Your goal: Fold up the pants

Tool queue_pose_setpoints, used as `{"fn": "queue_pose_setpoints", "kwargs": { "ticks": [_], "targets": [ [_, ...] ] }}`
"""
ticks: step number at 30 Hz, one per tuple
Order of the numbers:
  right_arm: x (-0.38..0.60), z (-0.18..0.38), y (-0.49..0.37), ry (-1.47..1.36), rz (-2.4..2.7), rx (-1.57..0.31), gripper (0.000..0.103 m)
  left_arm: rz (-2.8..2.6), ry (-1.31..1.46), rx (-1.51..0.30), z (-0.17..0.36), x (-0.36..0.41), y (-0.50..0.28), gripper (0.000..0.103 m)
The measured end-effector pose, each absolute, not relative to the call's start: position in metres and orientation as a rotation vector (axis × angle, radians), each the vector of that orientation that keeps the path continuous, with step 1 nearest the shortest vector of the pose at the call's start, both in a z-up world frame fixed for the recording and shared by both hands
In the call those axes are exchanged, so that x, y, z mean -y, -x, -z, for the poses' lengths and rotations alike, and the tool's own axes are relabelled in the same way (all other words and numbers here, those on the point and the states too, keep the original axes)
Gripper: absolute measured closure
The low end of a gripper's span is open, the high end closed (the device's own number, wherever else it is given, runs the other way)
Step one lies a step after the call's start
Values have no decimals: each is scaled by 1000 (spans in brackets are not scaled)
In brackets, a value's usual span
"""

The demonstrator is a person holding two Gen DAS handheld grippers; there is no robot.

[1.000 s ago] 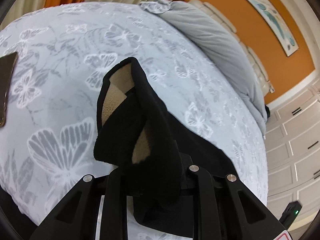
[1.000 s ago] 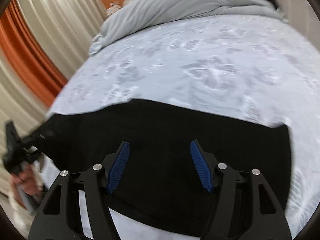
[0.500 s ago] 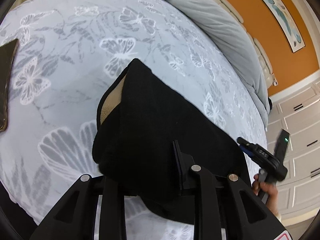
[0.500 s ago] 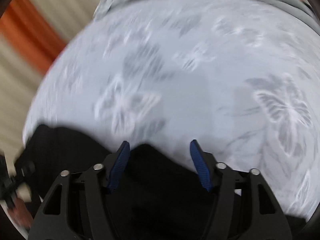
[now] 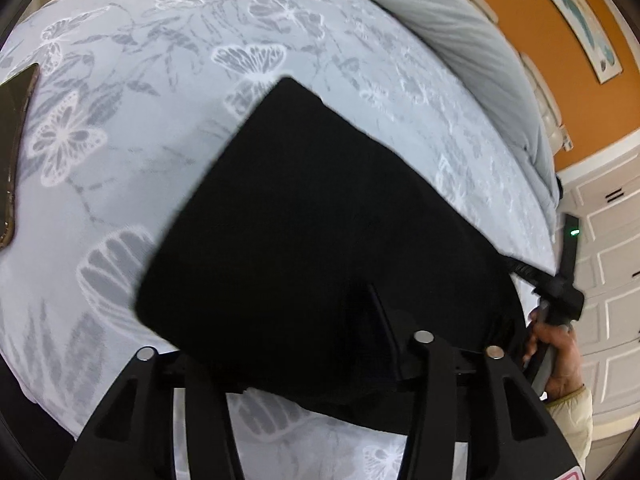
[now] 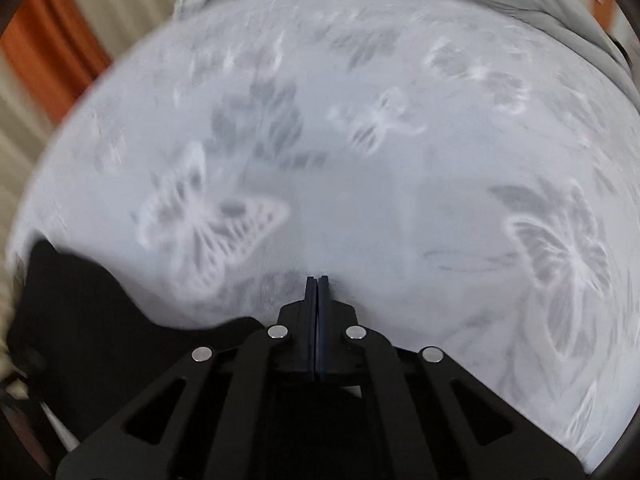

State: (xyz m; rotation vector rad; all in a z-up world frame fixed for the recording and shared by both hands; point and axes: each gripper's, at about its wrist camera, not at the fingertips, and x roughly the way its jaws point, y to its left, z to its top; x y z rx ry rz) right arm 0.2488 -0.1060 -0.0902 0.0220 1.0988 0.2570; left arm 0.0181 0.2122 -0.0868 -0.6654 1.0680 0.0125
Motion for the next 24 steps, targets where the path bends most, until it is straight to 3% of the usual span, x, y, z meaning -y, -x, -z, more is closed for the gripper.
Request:
{"fn": "queue_pose_setpoints", "kwargs": {
  "ticks": [3,4,5,7,9,13,16,17,18,20,24],
  "targets": [
    [130,42,-206,-95,-268,-975,95,-14,623,-1044,83,-206,-17,59],
    [135,34,-194,-97,-268,-955,79,-14,615,-1035,81,-206,-17,59],
    [144,23,-173,-96,-258,-922,45,-12,617,-1020,78,-205,-17,64],
    [161,11,-137,-109,-222,-848,17,-7,639,-1013,77,-206,-19,75],
    [174,10,-113,-109,-203,-832,18,-4,677,-1003,76,-205,-20,84],
    [189,5,-86,-29,-101,-849,19,45,626,-867,36,-176,-15,86],
    [209,-5,-69,-71,-71,-806,18,284,469,-710,-26,-96,-3,84],
    [216,-5,-67,-85,-63,-802,16,343,429,-692,-34,-76,1,76],
    [227,-3,-63,-106,-46,-806,15,414,372,-679,-40,-44,7,61],
    [243,7,-58,-144,-22,-837,15,471,283,-710,-26,7,9,40],
    [271,27,-53,-261,-35,-910,15,358,236,-902,33,25,-15,42]
  ]
}}
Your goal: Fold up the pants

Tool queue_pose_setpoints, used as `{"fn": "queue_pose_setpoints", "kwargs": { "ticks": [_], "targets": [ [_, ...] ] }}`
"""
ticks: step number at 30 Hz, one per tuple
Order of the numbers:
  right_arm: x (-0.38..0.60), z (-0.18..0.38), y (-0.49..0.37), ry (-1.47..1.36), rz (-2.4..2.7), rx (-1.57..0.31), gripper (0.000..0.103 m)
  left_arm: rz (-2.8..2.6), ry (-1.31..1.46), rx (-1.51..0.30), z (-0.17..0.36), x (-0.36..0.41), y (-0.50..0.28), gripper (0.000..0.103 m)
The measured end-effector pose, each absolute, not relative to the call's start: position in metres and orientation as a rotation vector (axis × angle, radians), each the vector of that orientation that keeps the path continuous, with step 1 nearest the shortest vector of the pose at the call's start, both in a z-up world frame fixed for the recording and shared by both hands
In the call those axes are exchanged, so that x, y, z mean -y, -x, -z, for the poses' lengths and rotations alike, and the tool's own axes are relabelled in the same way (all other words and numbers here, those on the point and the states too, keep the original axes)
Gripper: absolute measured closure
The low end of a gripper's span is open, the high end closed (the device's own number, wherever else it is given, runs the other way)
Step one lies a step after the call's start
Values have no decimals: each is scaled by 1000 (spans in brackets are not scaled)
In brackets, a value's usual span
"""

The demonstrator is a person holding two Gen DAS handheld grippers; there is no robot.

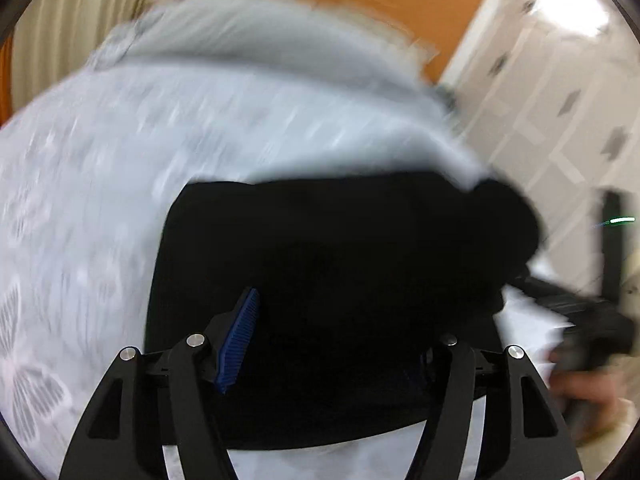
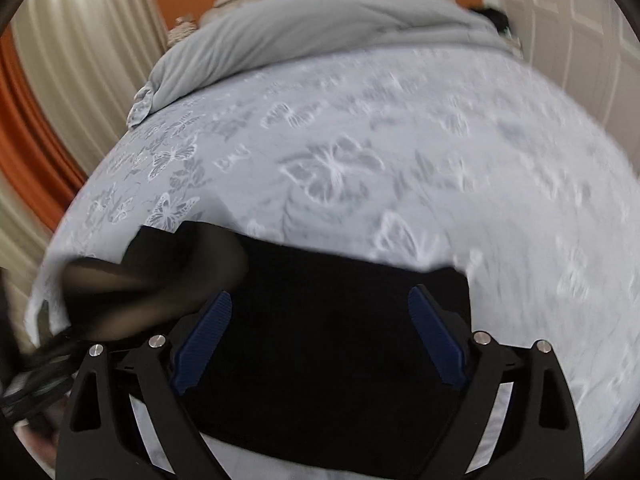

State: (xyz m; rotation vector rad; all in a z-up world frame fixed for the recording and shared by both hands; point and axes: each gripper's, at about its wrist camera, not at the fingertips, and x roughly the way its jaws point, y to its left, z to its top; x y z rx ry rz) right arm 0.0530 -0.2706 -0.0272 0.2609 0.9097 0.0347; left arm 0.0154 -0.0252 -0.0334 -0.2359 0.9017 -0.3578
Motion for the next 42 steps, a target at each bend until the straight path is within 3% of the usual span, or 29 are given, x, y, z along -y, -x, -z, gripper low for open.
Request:
{"fn": "queue_pose_setpoints", "kwargs": {
  "ticks": [2,10,12,16,22,26,32,34,42],
  "targets": [
    [276,37,-53,-331,-94,-950,15,337,316,-989,57,12,-28,42],
    [256,54,-63,-494,-253,-1058,15,281,368,-796,24,-28,-14,43],
    [249,50,-65,-516,-278,-1044,15,273,445,-758,17,-48,-15,53],
    [228,56,-72,-577,-410,-1079,14,235,501,-776,13,-71,-23,53],
    [194,74,-88,-551,-409,-1182,12,179,569,-750,2,-103,-24,49],
    [205,87,-91,-704,-424,-1227,11,141,483,-728,-3,-110,-17,44],
    [249,74,-75,-902,-476,-1132,10,125,461,-777,7,-132,-13,43],
    [255,69,-71,-878,-459,-1111,5,121,463,-792,11,-139,-12,43],
    [218,100,-78,-741,-468,-1262,5,140,375,-834,22,-125,-9,40]
  ]
}}
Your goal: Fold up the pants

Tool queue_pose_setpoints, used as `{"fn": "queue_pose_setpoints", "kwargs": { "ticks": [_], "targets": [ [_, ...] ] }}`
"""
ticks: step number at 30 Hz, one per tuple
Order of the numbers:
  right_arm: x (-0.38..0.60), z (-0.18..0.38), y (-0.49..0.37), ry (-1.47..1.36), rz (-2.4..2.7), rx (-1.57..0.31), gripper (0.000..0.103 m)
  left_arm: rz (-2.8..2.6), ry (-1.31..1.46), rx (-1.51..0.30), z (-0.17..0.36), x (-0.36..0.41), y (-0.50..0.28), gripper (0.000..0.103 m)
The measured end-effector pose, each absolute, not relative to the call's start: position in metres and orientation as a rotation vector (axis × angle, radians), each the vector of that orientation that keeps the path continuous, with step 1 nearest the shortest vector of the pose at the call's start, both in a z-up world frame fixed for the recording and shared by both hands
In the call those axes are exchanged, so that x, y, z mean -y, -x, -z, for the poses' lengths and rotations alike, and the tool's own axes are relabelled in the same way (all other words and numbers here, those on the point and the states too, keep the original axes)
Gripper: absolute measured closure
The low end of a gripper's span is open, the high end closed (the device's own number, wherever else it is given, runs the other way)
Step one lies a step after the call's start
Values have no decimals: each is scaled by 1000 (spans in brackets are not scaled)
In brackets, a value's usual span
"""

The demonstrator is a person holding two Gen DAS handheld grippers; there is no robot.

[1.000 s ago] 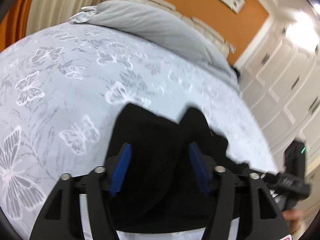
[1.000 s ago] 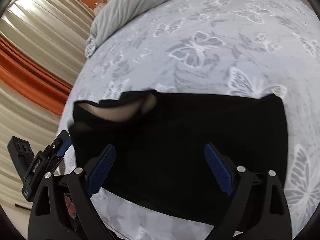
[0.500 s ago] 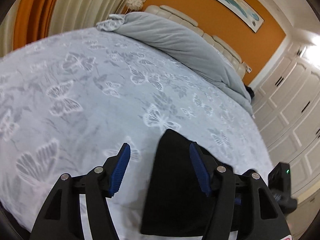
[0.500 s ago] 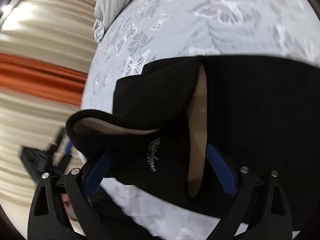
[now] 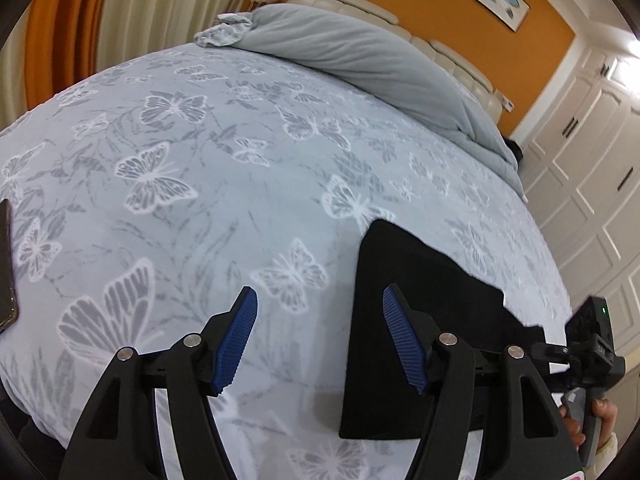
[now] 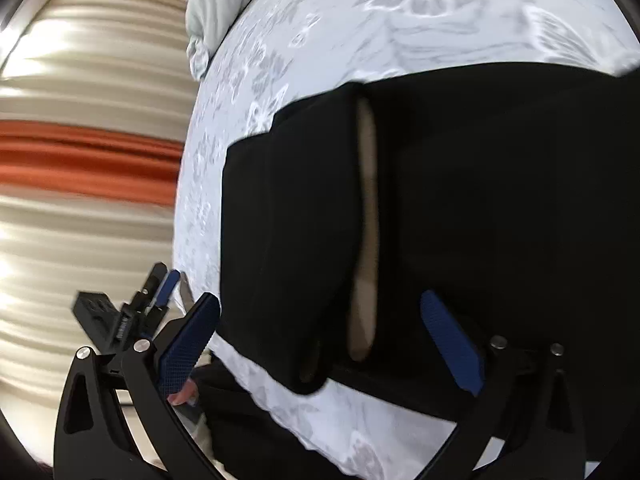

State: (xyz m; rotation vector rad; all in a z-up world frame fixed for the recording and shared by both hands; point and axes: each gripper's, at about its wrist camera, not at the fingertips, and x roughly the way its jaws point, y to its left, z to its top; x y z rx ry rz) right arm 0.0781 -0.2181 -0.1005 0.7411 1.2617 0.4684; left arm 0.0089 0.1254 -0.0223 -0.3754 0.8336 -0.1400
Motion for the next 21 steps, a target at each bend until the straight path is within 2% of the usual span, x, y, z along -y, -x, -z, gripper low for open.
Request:
{"fn": "queue_pose_setpoints", "kwargs": {
  "ticks": [1,2,3,4,5,8,12,14,16,19,21],
  "targets": [
    [212,98,-78,-721,-468,-1234,7,151,365,-840,23,-121,-9,40],
    [208,97,-77,-708,-478,-1214,30,155,360,-843,24,-118,-9,40],
    [198,96,-78,-670,-490,-1206,42,159,355,-847,24,-114,-10,39],
    [189,98,-80,-626,-479,-1216,59,162,353,-851,25,-111,-11,39],
    [184,99,-81,-606,-474,-1210,87,166,355,-855,26,-107,-12,38],
    [160,79,-81,-505,-476,-1146,88,173,377,-873,28,-99,-17,38],
    [161,-15,-56,-364,-533,-865,88,196,427,-843,18,-92,-18,38],
    [180,-27,-42,-312,-496,-818,87,208,427,-826,13,-87,-18,35],
    [216,-4,-39,-268,-371,-872,87,221,411,-829,14,-79,-20,34],
    [262,78,-50,-327,-158,-1136,87,230,381,-879,26,-62,-27,34],
    [269,75,-46,-347,-186,-1108,87,244,382,-917,33,-52,-29,34]
  ]
}}
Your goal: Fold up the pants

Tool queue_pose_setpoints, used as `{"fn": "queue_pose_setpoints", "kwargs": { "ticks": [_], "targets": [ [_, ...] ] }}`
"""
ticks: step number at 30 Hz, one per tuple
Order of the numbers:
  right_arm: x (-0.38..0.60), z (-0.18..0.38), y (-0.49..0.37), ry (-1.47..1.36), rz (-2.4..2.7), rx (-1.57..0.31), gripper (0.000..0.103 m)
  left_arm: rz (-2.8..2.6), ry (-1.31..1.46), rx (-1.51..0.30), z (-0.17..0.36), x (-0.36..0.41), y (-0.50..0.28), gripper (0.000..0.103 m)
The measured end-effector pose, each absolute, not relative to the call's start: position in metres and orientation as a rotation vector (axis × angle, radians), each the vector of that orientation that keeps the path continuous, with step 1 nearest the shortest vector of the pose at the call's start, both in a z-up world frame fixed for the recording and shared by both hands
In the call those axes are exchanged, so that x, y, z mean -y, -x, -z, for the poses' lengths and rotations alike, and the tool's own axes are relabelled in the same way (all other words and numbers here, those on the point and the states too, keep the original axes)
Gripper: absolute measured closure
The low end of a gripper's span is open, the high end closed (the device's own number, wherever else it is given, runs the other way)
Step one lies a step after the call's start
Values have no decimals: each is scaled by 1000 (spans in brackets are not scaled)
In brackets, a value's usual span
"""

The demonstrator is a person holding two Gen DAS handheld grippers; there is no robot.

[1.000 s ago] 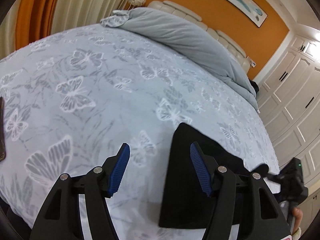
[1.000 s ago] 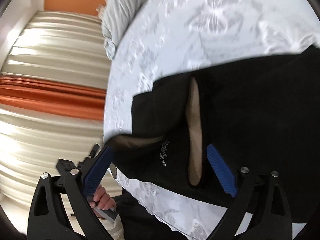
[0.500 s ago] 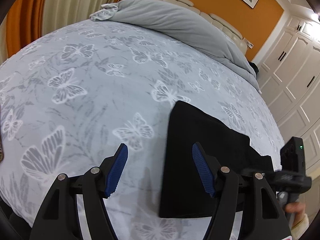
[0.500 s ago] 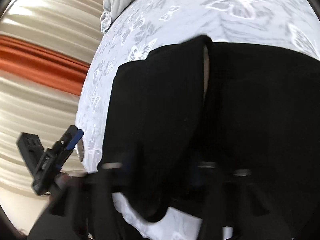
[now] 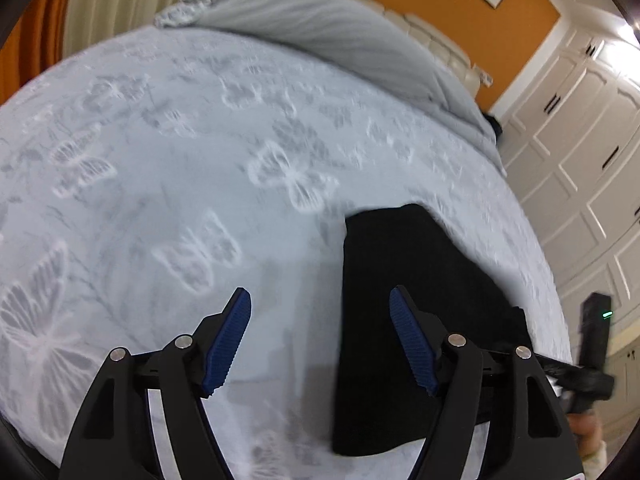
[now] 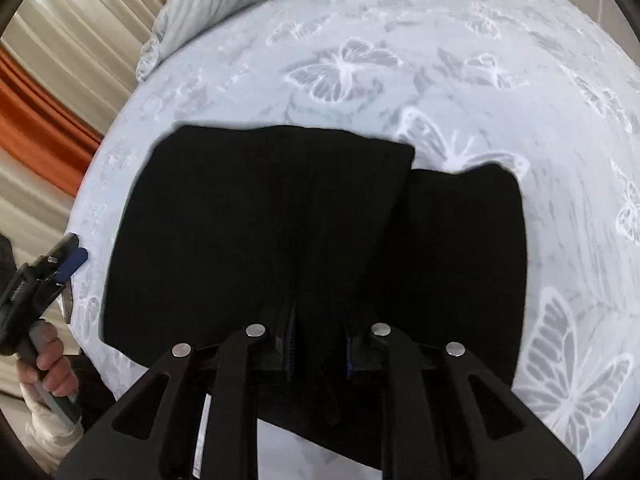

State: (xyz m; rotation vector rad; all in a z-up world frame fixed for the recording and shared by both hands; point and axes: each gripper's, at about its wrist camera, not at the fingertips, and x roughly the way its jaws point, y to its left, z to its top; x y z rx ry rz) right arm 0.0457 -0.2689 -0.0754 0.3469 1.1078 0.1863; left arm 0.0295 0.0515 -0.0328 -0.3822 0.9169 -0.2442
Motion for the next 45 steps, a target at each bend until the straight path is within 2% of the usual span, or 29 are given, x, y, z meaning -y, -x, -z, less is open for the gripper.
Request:
{"fn": "queue_pose_setpoints", "kwargs": {
  "ticks": [3,6,9,10,13,15,16,17,18,22,23,24,25,26,29,31,33,34,35,36,38,39,40,42,43,45],
  "targets": [
    [273,37,-28,-413,-256,-980,87,280,392,-950,38,-37,-31,34],
    [290,18,-16,-402,-231,-931,87,282,362,-942,40,-25,-30,34],
    [307,55,-18,-352,-123,-1084,82,306,345,-975,48,-14,-30,34],
    [307,73,-24,-321,-91,-1143,76,311,337,-993,52,-10,-30,34],
    [307,65,-23,-313,-90,-1112,75,334,353,-1050,63,-4,-32,33],
    [314,46,-12,-323,-76,-1032,58,356,397,-1092,71,-3,-34,28],
    [321,42,-12,-341,-69,-1010,32,363,419,-1117,76,-3,-35,27],
    [325,41,-12,-359,-47,-999,17,367,433,-1133,79,-2,-35,24],
    [334,44,-16,-380,-3,-999,15,375,456,-1159,84,-2,-36,20],
    [352,89,-37,-514,-12,-1156,15,395,547,-1207,102,-4,-40,16],
    [351,99,-39,-544,-41,-1173,26,405,540,-1193,101,-2,-41,16],
    [344,108,-44,-560,-88,-1181,32,430,528,-1184,101,2,-42,22],
    [336,108,-44,-533,-91,-1172,44,456,528,-1177,101,5,-42,37],
    [326,98,-45,-489,-95,-1149,58,512,548,-1184,104,8,-44,63],
    [310,58,-35,-456,-166,-1033,64,527,575,-1137,88,-2,-42,72],
    [291,24,-24,-441,-276,-934,65,573,574,-1077,64,-12,-35,73],
    [275,17,-21,-443,-347,-911,62,566,533,-984,31,-37,-23,72],
    [267,28,-26,-436,-354,-955,53,549,519,-962,24,-46,-20,70],
    [260,47,-34,-396,-319,-1035,43,509,501,-952,20,-60,-18,64],
    [256,65,-41,-348,-252,-1113,41,436,476,-976,26,-74,-21,55],
    [255,84,-49,-256,-98,-1189,40,307,423,-1049,45,-90,-28,55],
    [258,78,-48,-272,-97,-1163,41,221,403,-1075,54,-97,-29,62],
    [261,69,-45,-301,-120,-1123,41,183,390,-1077,58,-101,-29,62],
    [258,39,-37,-359,-204,-988,41,203,390,-1050,53,-107,-25,59],
    [254,33,-37,-359,-233,-964,37,213,385,-1018,46,-108,-21,58],
    [243,33,-41,-346,-266,-980,28,209,359,-976,38,-106,-17,46]
  ]
}}
